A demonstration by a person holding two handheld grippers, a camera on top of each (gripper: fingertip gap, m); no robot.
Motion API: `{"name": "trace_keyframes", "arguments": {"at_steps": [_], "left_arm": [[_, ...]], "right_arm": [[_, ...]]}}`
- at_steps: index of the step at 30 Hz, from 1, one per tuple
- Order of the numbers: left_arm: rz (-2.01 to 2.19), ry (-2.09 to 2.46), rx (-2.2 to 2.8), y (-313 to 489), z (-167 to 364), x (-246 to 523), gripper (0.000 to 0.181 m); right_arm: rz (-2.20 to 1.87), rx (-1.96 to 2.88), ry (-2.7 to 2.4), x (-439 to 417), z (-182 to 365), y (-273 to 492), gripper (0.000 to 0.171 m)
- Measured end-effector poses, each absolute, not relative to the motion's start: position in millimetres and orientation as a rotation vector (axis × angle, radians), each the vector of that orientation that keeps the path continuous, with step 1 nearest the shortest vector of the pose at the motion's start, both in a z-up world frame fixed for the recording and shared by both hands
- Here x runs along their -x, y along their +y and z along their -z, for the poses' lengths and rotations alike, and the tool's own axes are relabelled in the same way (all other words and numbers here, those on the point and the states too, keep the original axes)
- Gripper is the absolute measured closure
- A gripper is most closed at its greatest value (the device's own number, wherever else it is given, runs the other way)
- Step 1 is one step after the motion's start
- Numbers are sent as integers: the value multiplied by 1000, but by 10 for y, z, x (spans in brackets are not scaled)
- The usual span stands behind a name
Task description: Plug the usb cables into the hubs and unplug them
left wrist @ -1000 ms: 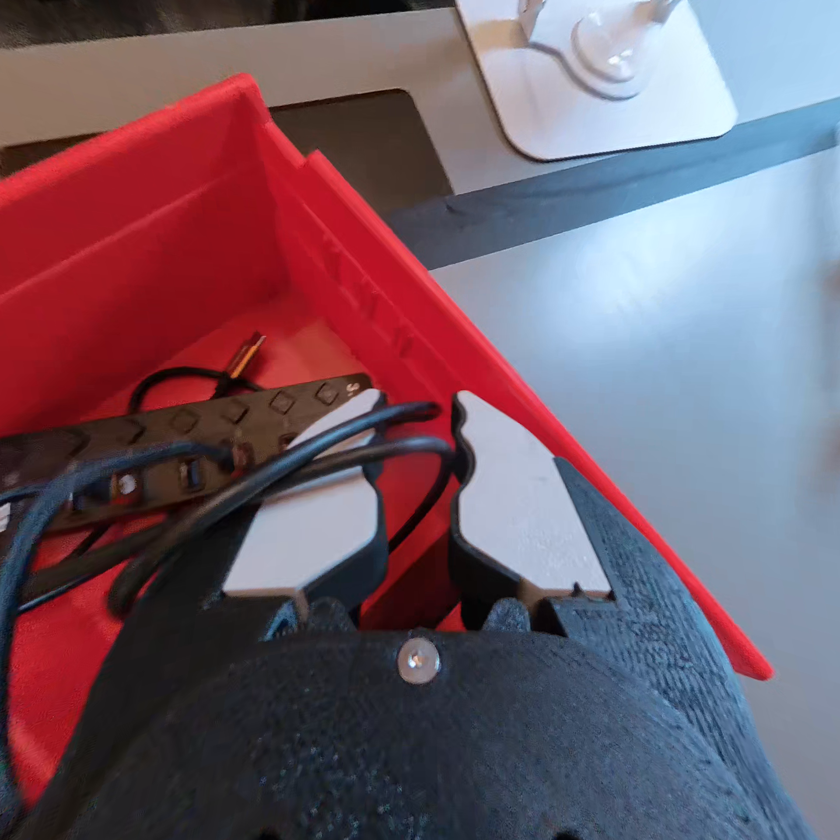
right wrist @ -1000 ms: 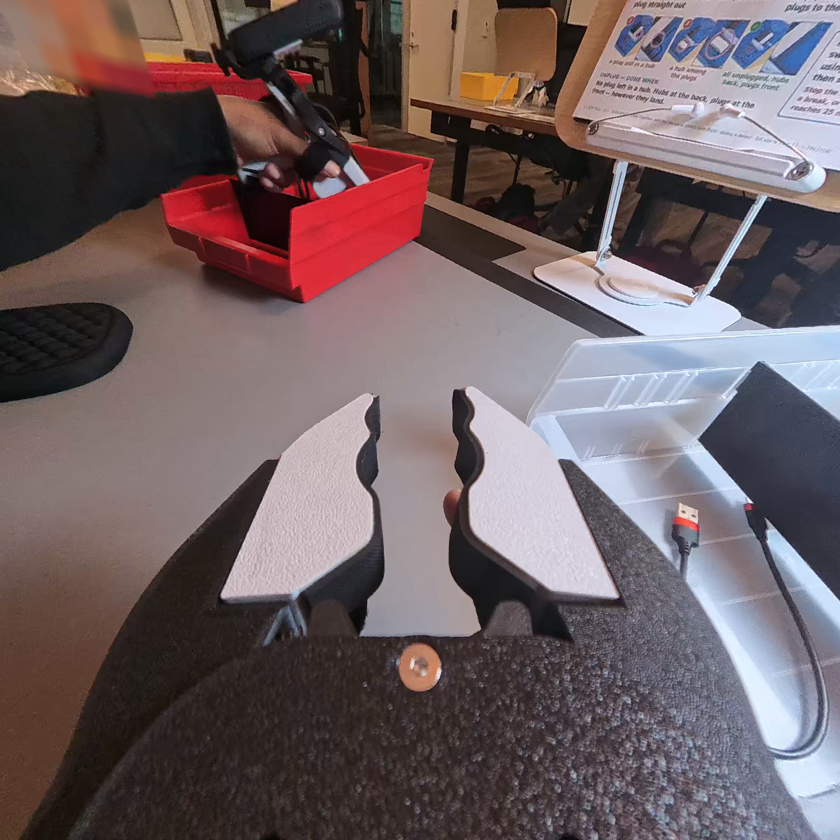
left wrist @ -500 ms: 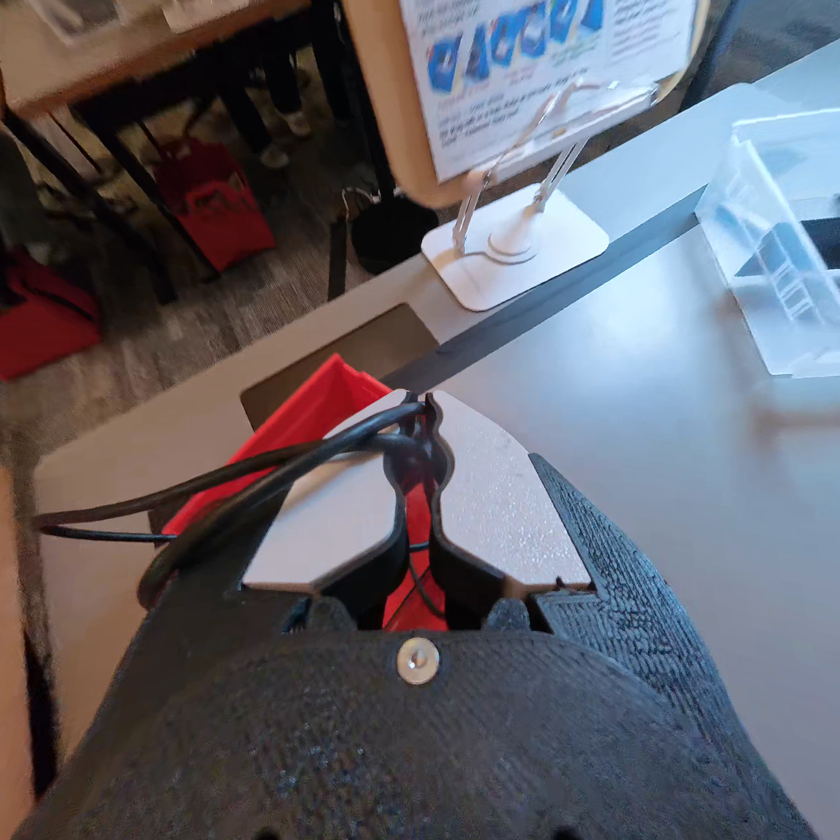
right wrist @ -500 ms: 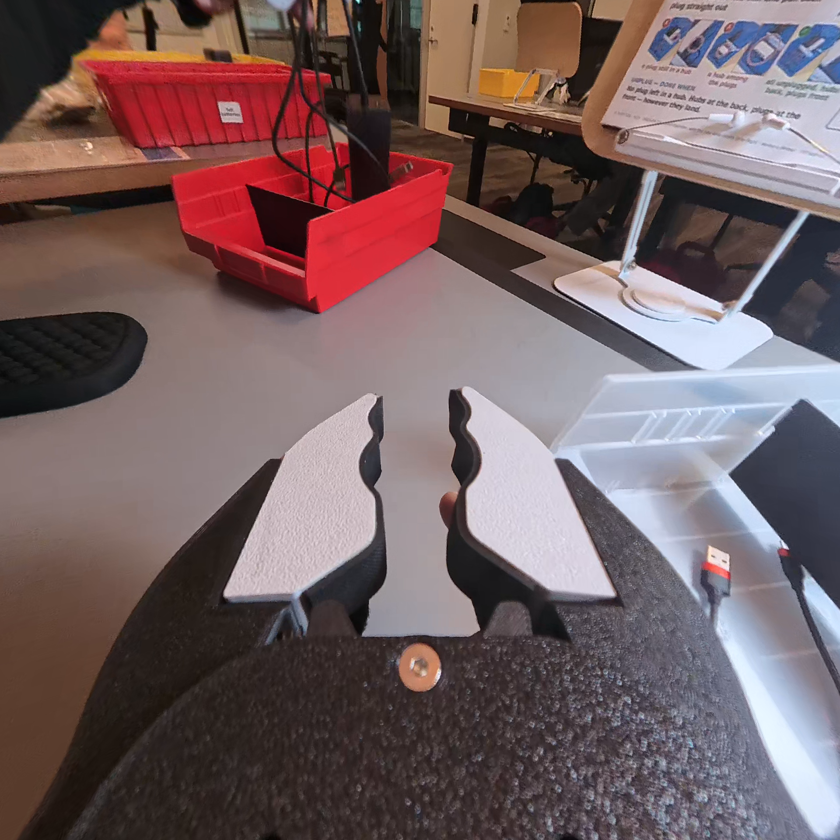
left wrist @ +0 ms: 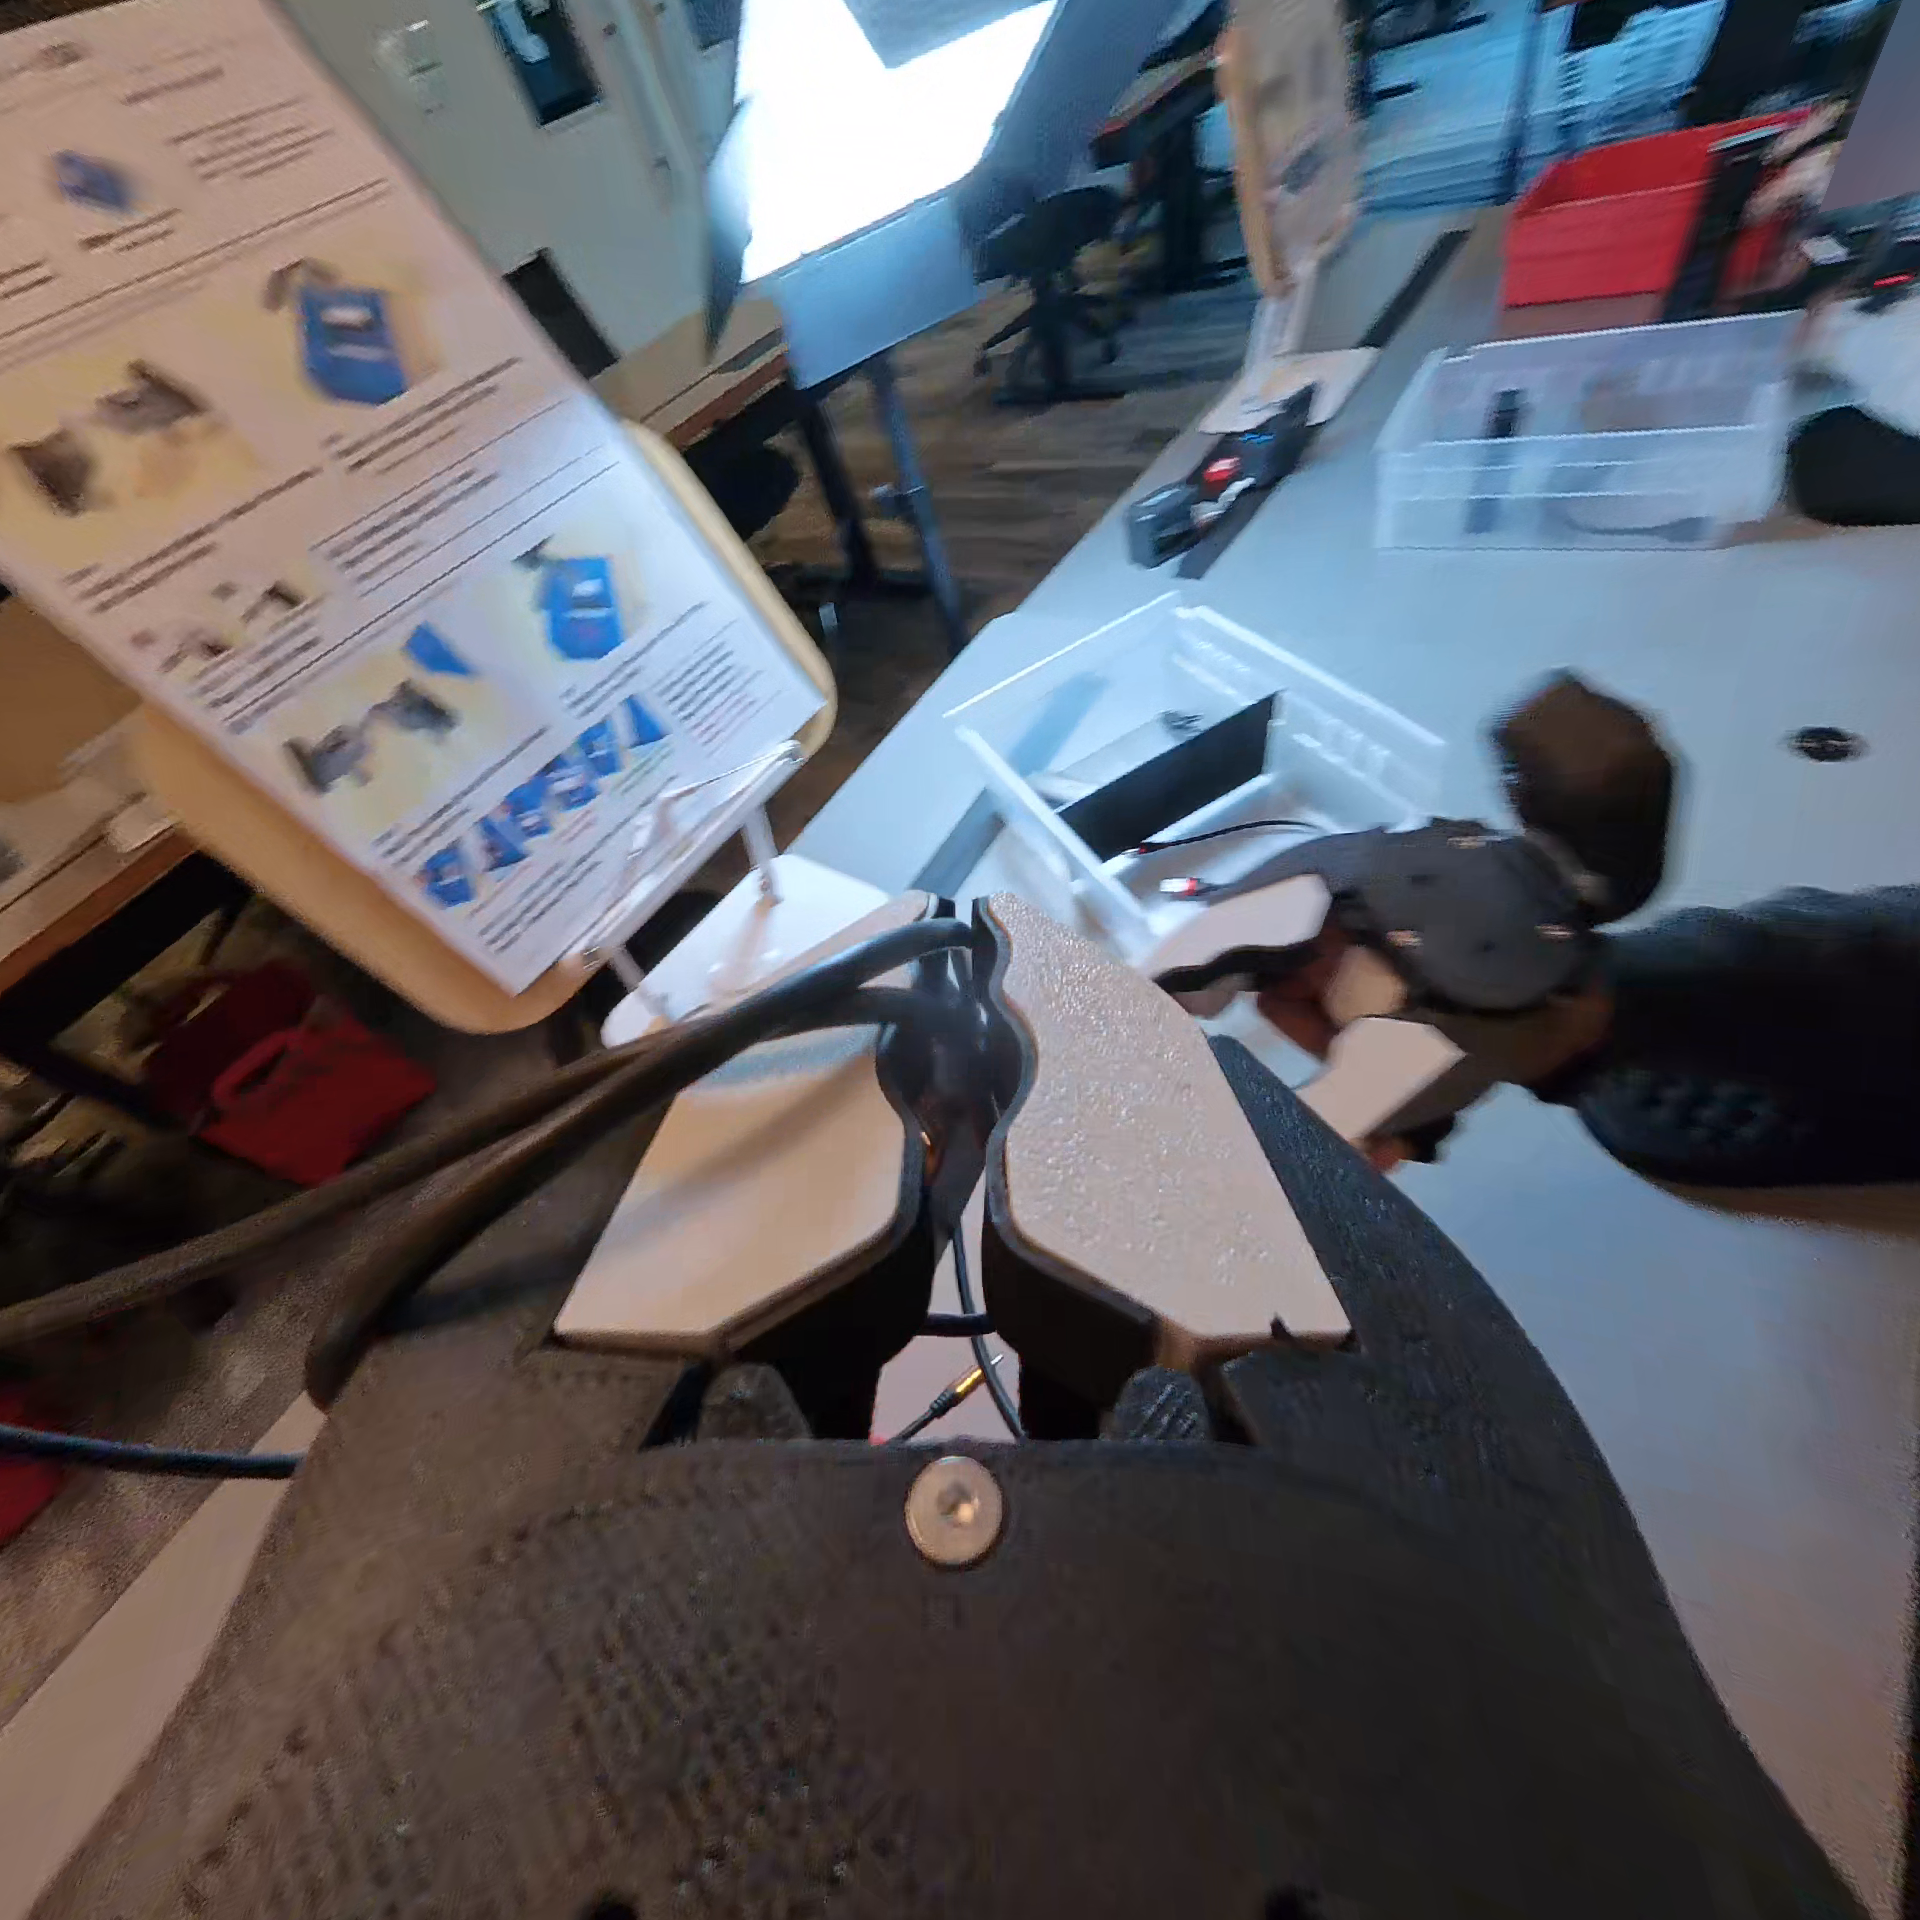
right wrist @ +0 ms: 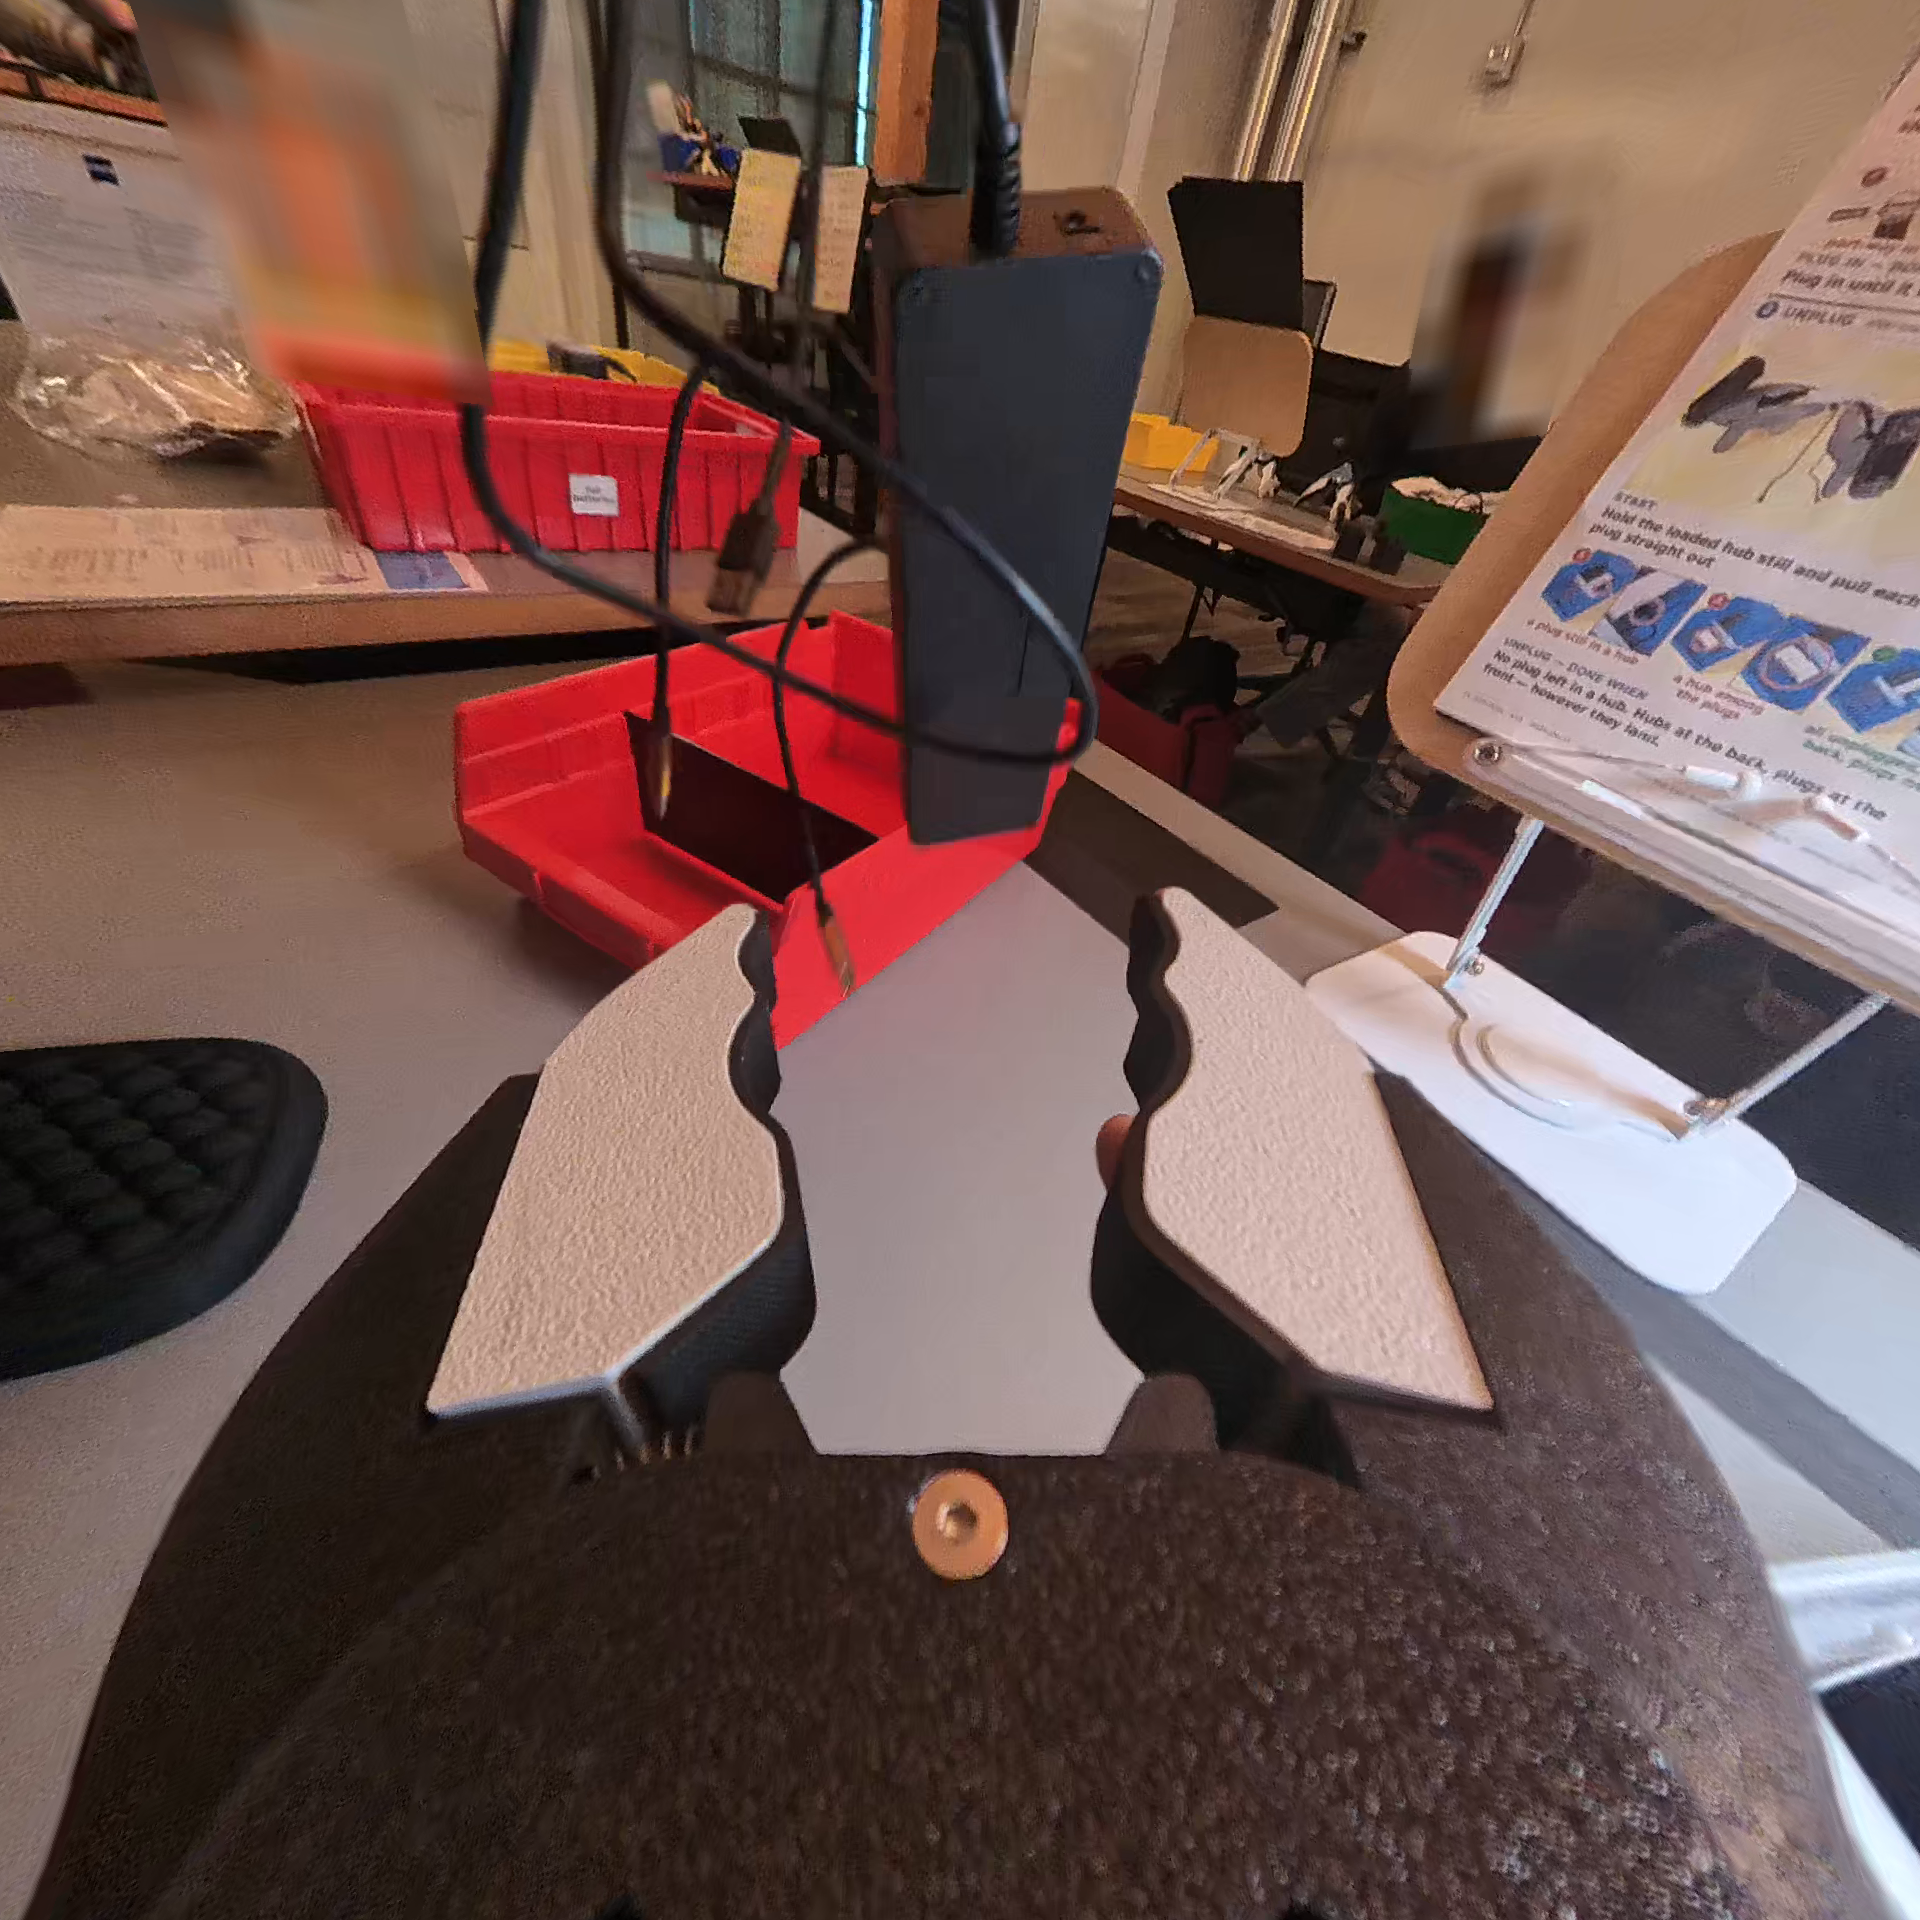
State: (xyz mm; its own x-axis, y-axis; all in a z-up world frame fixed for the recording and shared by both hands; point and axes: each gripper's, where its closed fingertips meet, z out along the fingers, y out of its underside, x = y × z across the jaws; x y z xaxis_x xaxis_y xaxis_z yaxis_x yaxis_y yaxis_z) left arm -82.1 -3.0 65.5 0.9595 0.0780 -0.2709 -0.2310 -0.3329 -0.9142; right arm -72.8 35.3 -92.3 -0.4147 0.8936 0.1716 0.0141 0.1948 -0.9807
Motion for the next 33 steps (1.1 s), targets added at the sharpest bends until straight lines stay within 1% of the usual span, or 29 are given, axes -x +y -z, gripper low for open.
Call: {"name": "trace_keyframes", "arguments": {"at_steps": [1,5,6,7,8,9,10,14,17,21,23,25,27,30,33], "left_arm": [[-269,157,1880,-4,-646,661,176],[-28,367,1878,-21,-559,46,177],[34,420,1880,-45,-529,-84,177],[76,449,1878,-55,-508,-173,176],[117,475,1879,-59,-483,-249,176],[151,498,1873,-60,-469,-308,177],[172,504,1870,-60,-462,-332,176],[145,402,1846,-58,-465,-108,171],[128,236,1814,-63,-390,257,159],[200,8,1773,-108,-31,610,146],[201,-67,1752,-176,173,762,140],[288,-153,1685,-271,297,850,142],[330,-181,1667,-293,508,829,144],[333,-179,1735,-108,946,641,138],[320,-173,1732,211,1174,407,132]], "right_arm": [[-1322,820,-1653,736,939,366,101],[-1315,597,-1944,517,1333,302,80],[-1343,556,-2044,390,1443,236,79],[-1384,506,-2129,243,1528,139,82],[-1435,439,-2203,74,1594,12,92],[-1485,391,-2247,-68,1636,-109,114],[-1511,381,-2254,-138,1658,-190,117],[-1412,494,-2118,-14,1576,-49,121],[-1341,652,-1992,159,1452,231,122],[-1117,798,-1912,360,1527,596,124],[-1183,920,-1891,407,1546,719,124],[-1153,1024,-1834,479,1567,949,124],[-1104,1104,-1776,529,1589,1143,124],[-971,1201,-1708,604,1654,1309,123],[-799,1247,-1702,654,1808,1278,123]]}}
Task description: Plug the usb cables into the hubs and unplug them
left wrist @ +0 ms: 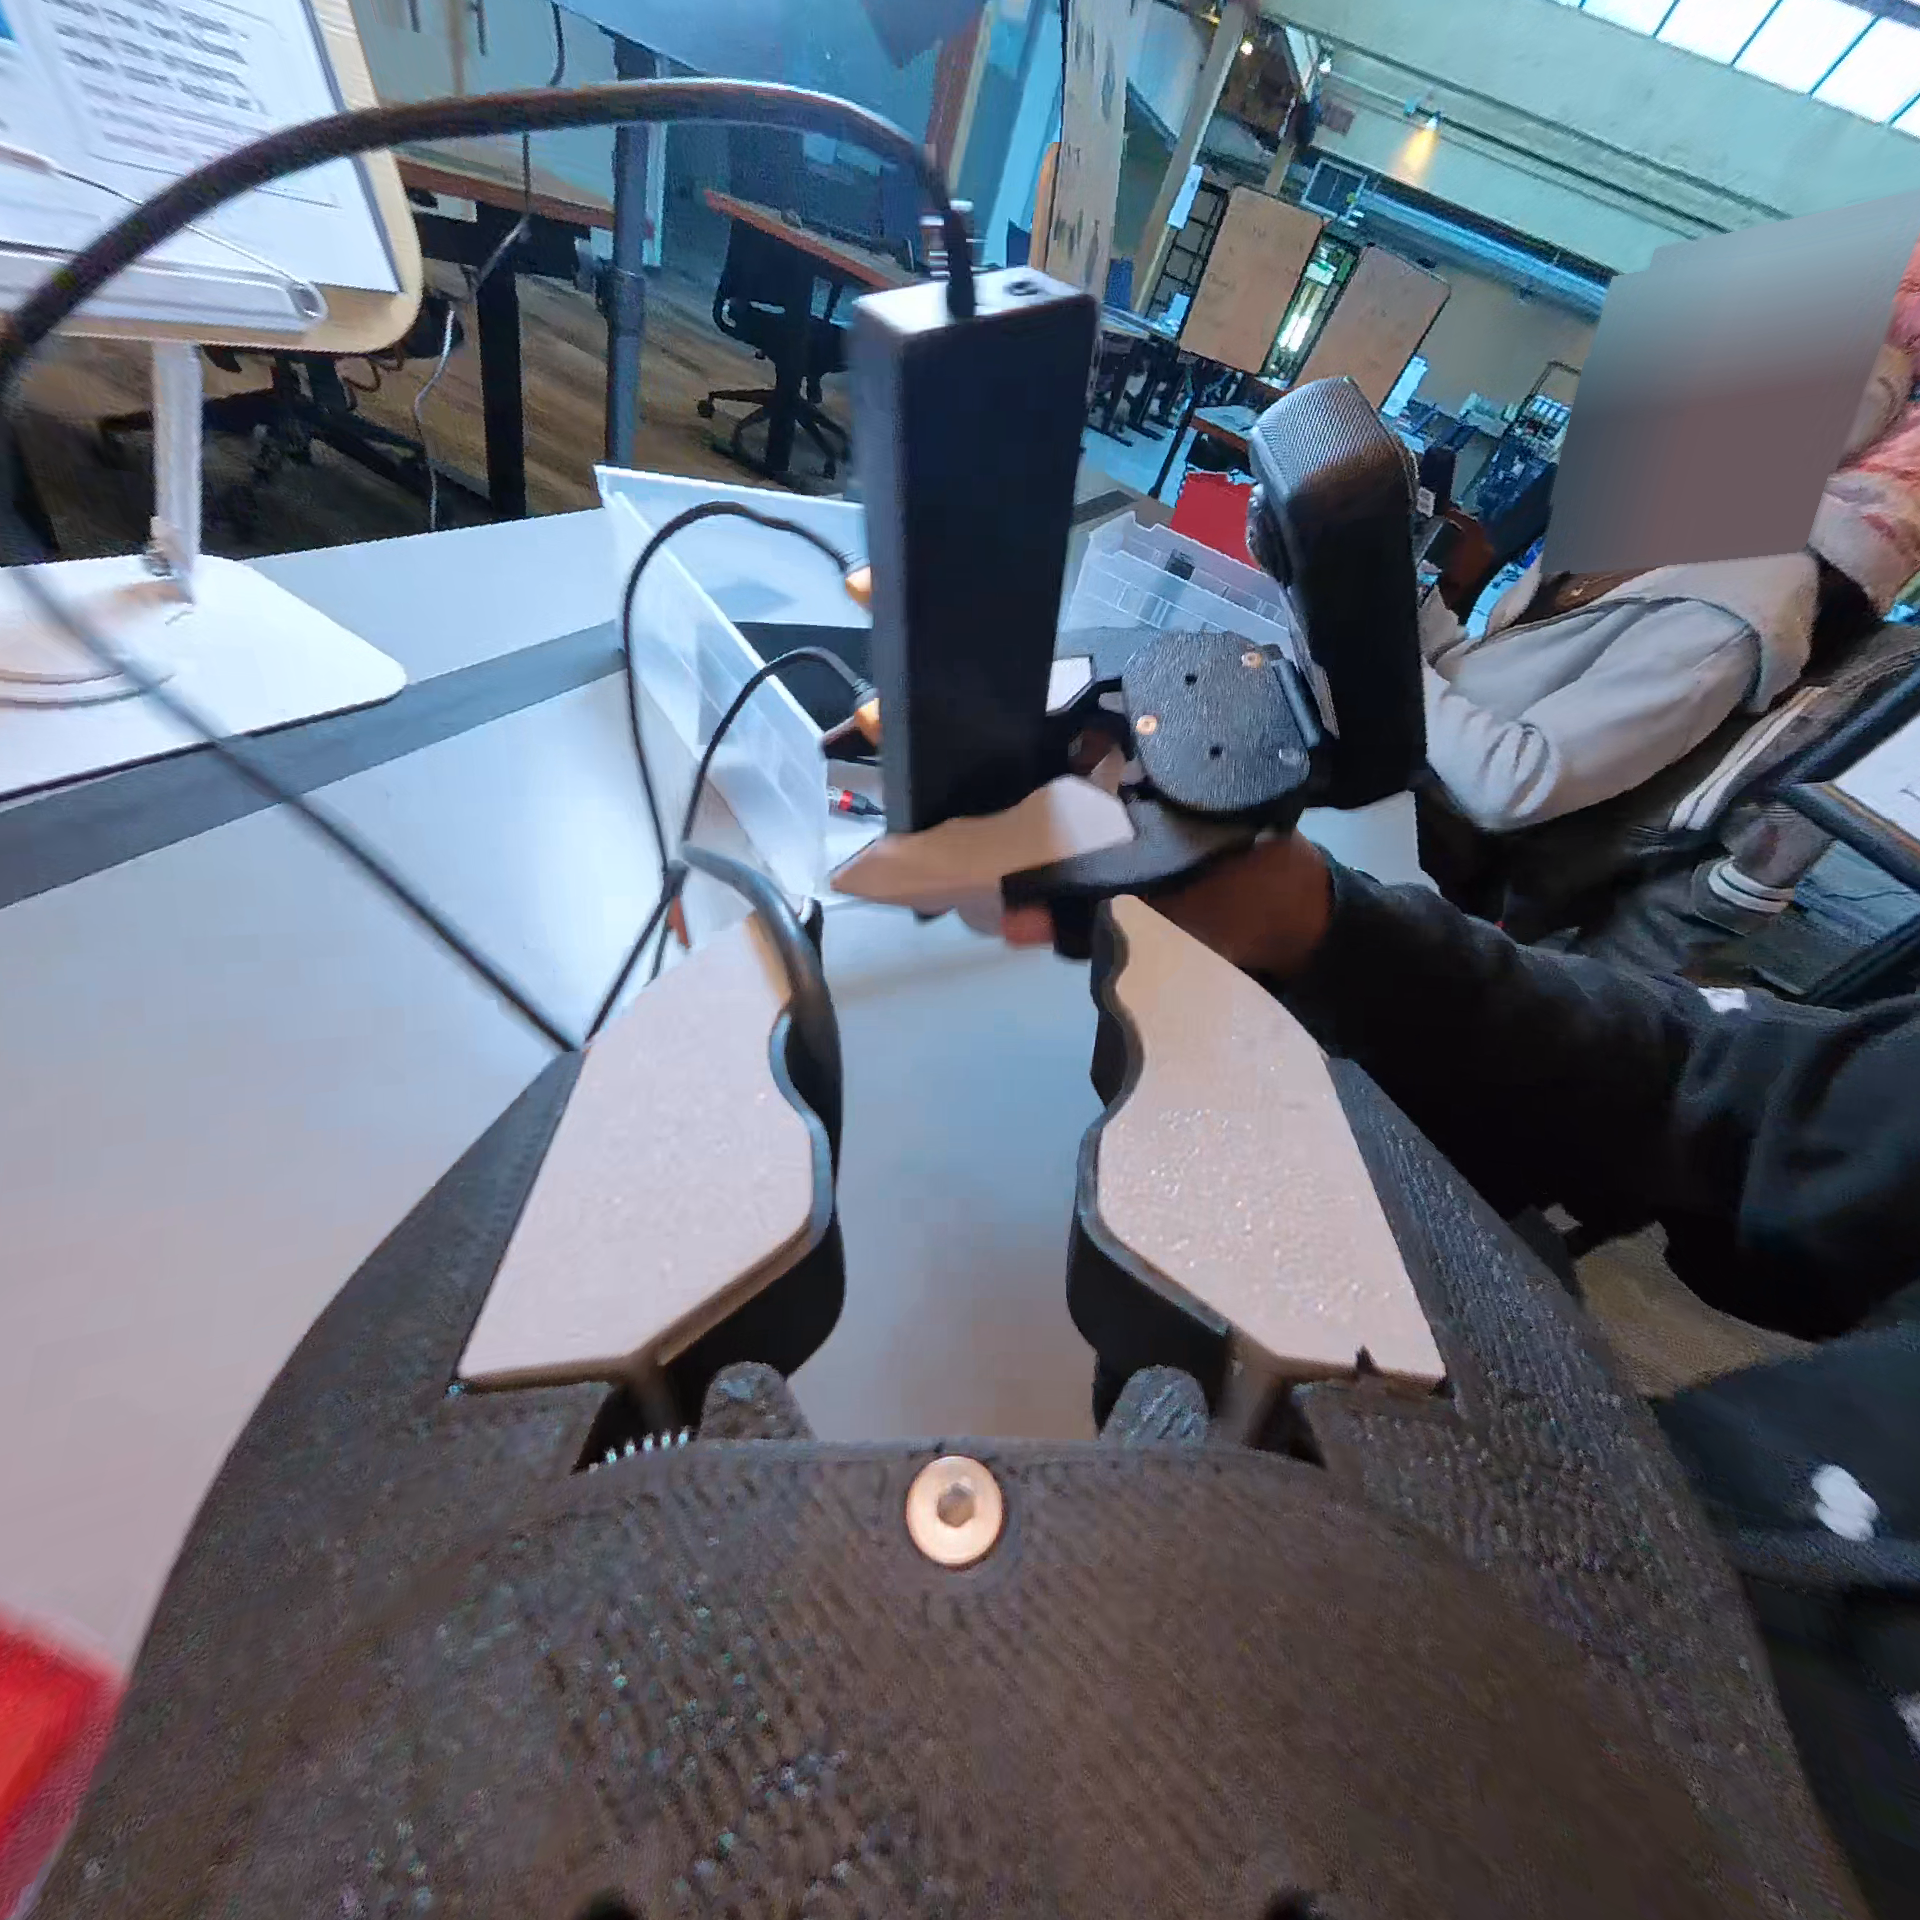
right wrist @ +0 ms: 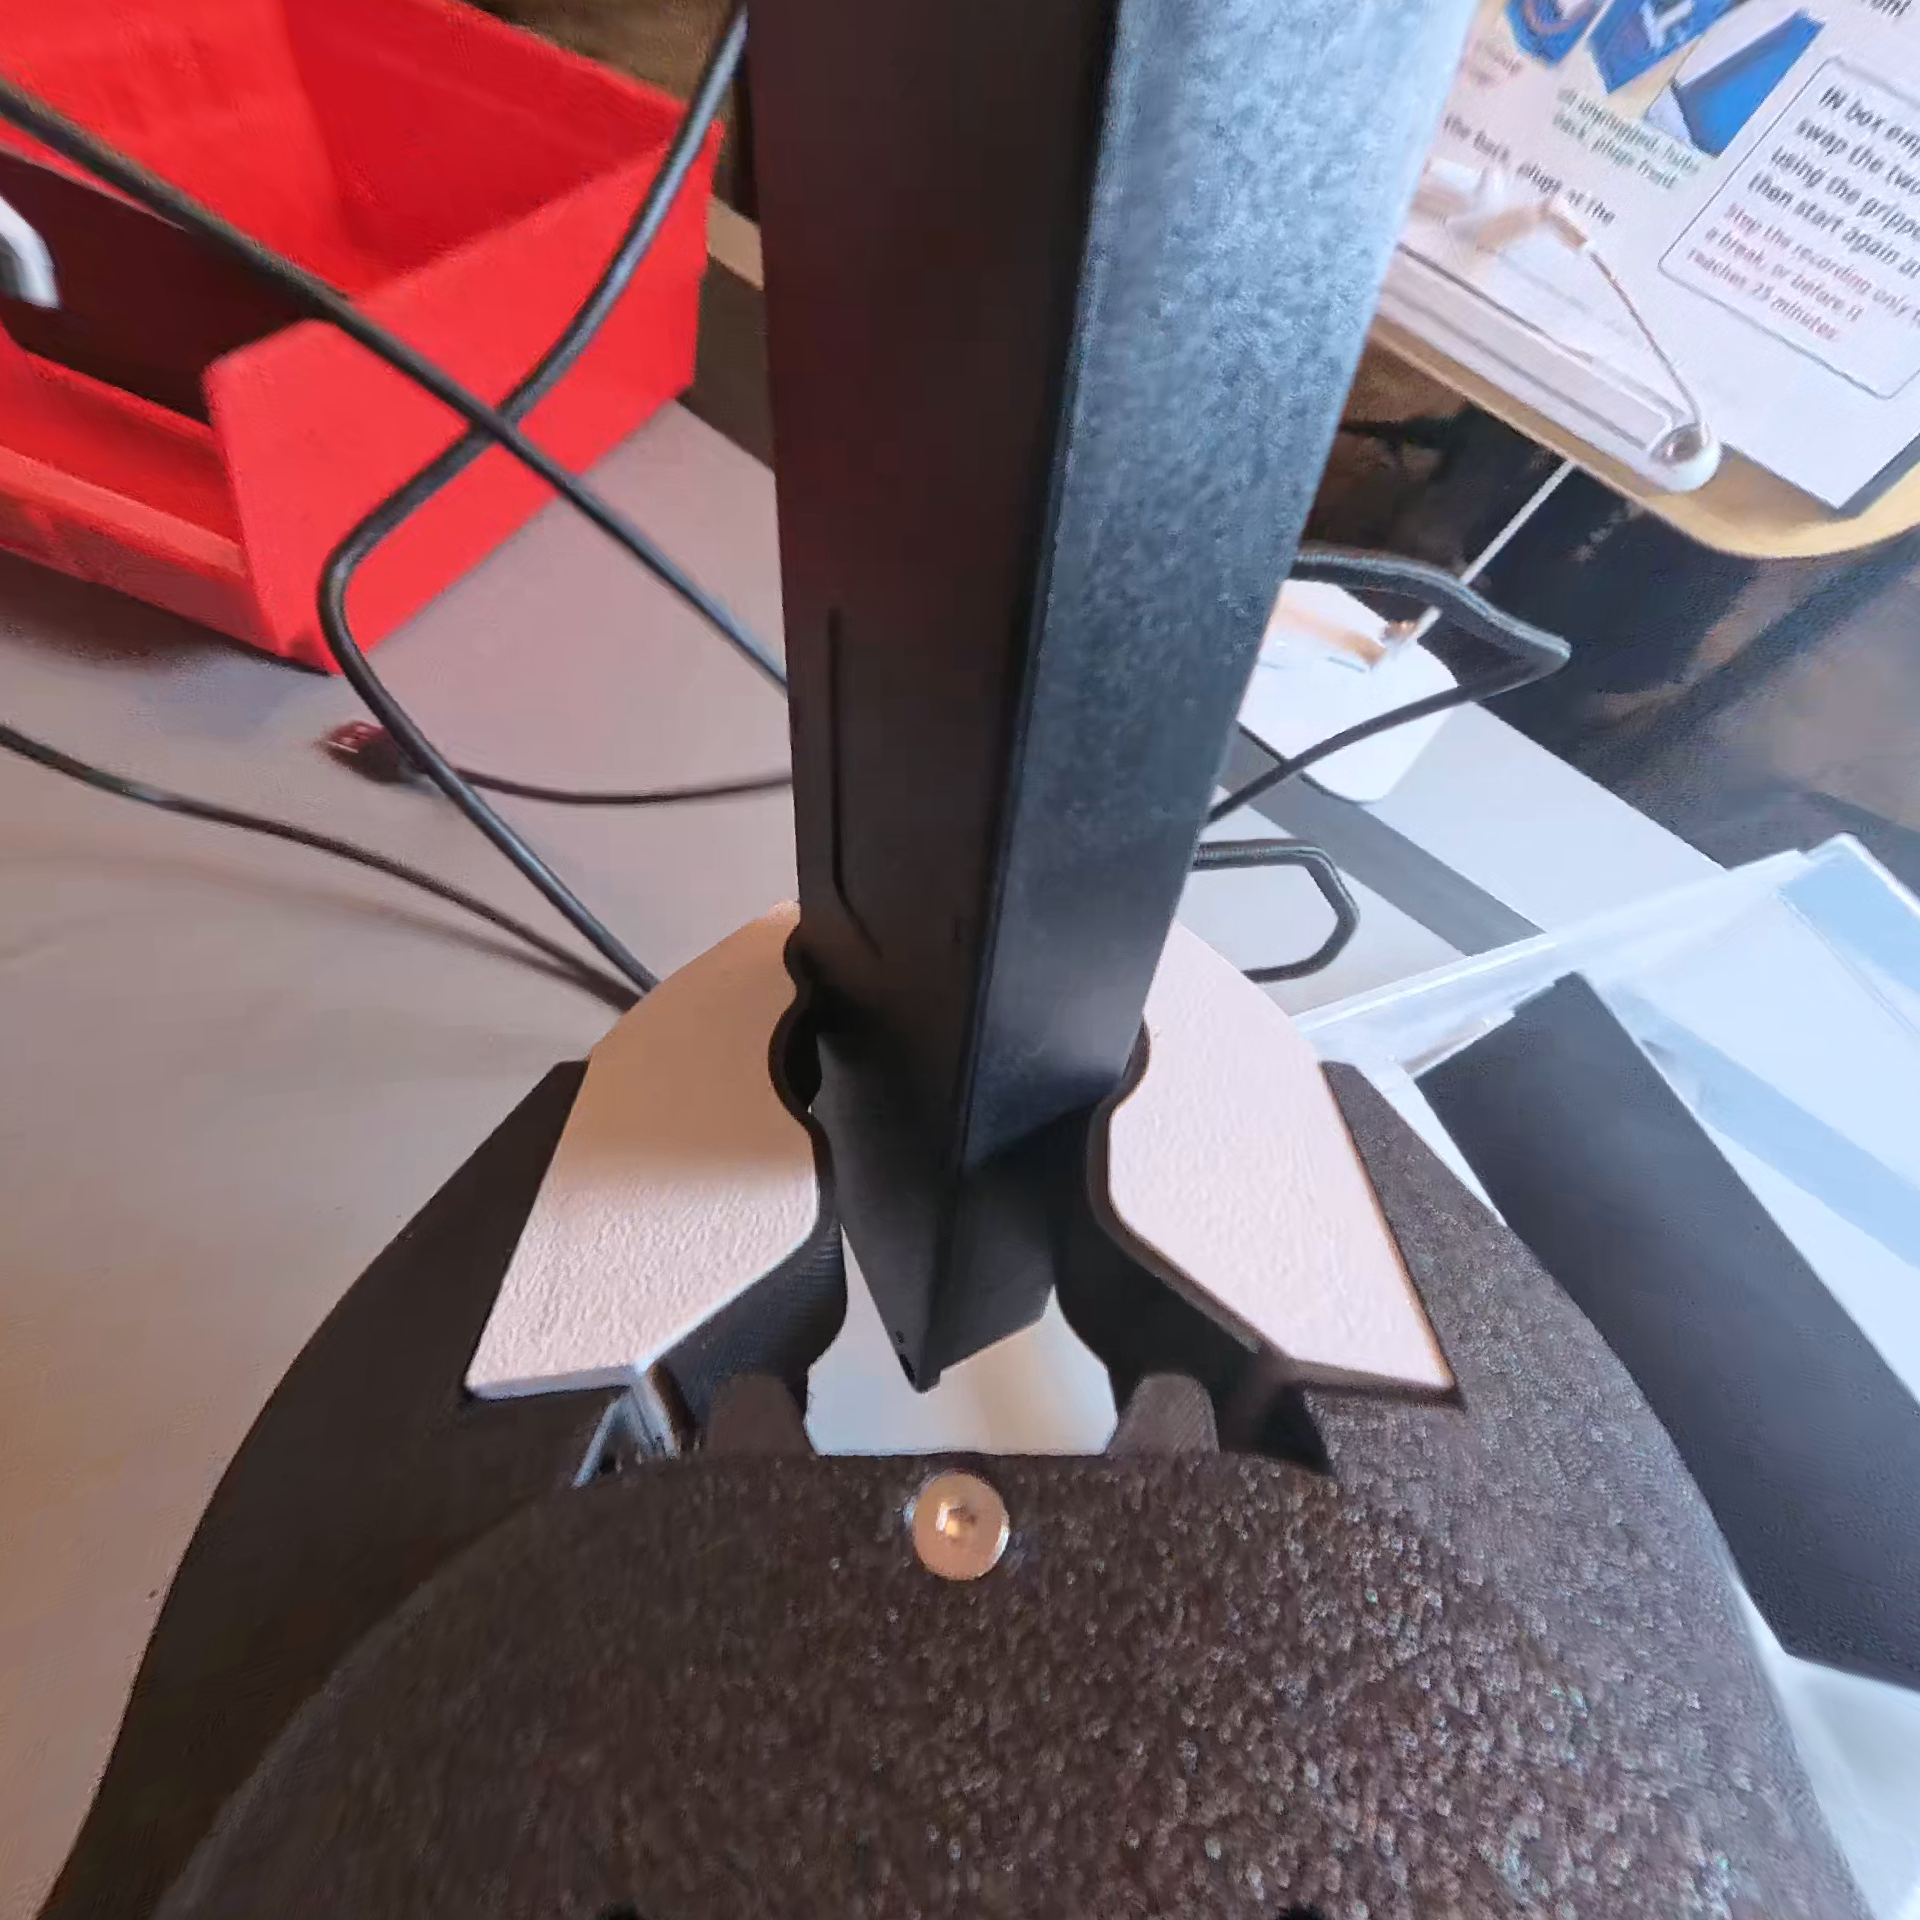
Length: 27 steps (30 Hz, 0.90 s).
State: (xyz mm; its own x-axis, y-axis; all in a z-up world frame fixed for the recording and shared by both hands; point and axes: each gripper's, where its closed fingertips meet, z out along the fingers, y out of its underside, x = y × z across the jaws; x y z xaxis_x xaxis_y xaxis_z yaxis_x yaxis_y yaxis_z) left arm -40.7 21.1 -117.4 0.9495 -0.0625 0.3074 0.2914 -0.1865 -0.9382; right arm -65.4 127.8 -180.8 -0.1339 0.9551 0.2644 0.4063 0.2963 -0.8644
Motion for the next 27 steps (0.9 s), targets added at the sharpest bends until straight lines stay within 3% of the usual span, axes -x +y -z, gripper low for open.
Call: {"name": "trace_keyframes", "arguments": {"at_steps": [3,11,14,17,21,27], "left_arm": [[258,-203,1726,520,1327,320,121],[82,-322,1606,501,1402,543,123],[194,-370,1572,397,1379,653,123],[341,-360,1534,273,1378,691,124],[544,-288,1434,79,1244,760,125],[603,-58,1513,-29,1246,609,125]], "right_arm": [[-673,1185,-1783,669,2014,1037,123],[-492,962,-1810,641,2163,655,117],[-483,887,-1824,603,2157,464,103],[-462,783,-1791,598,2084,411,107],[-772,543,-1868,446,1917,35,119],[-1145,408,-2035,89,1630,-123,114]]}}
